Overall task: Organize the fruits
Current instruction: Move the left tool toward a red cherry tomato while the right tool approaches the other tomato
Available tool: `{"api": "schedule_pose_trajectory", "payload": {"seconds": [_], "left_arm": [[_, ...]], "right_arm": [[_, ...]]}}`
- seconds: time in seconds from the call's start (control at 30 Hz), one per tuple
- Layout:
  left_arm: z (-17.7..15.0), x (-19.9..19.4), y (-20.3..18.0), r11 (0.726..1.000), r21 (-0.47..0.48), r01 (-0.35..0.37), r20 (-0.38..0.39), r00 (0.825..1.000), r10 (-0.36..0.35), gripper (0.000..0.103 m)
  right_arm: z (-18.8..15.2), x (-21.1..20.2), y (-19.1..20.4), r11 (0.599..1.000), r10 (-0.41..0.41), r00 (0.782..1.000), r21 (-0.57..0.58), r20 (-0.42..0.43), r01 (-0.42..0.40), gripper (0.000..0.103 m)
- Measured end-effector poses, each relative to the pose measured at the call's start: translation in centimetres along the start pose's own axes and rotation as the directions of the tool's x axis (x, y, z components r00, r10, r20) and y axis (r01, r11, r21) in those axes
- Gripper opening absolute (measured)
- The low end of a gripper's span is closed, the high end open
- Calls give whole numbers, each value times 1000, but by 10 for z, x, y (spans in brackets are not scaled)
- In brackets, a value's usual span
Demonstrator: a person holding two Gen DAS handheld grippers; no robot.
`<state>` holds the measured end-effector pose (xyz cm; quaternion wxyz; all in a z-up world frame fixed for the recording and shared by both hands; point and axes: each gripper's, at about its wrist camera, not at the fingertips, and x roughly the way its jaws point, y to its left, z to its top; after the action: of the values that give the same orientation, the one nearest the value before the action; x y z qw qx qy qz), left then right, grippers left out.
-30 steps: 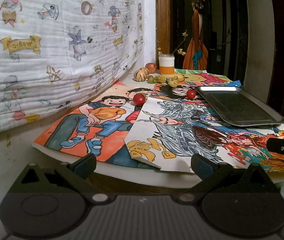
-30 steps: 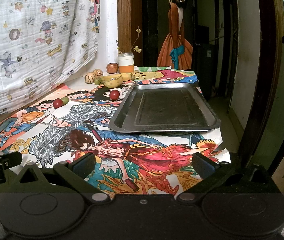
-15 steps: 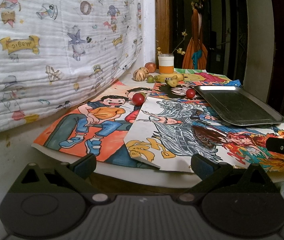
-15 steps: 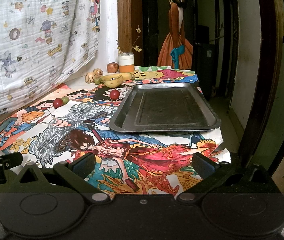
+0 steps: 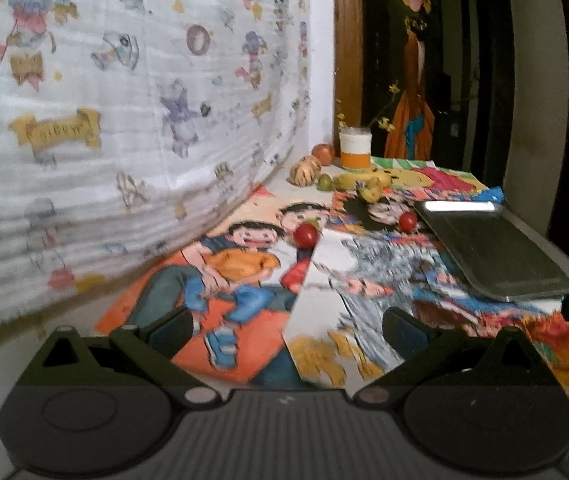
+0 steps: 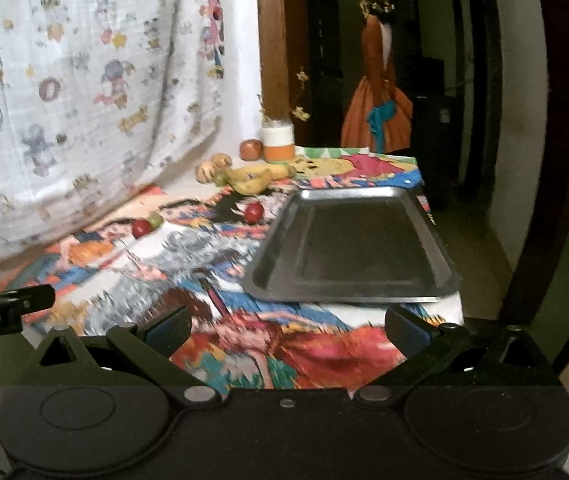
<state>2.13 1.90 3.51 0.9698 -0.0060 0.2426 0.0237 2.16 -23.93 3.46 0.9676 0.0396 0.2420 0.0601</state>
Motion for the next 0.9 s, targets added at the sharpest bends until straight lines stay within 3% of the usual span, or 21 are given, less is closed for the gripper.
{"api": "schedule_pose_trajectory", "payload": {"seconds": [0.37,0.63,0.9], "left_arm": [[61,7,1,1000,-2,14,-29,999,-14,103],[110,28,10,998,13,64,-67,996,-63,103],[149,57,9,994,66,88,-76,994,-83,103]], "right_arm": [[72,-11,-6,993,99,995,62,12,-100,103],[141,9,-9,989,143,989,-37,-24,-144,103],[244,35,-10,967,210,978,-144,-2,-208,103]]}}
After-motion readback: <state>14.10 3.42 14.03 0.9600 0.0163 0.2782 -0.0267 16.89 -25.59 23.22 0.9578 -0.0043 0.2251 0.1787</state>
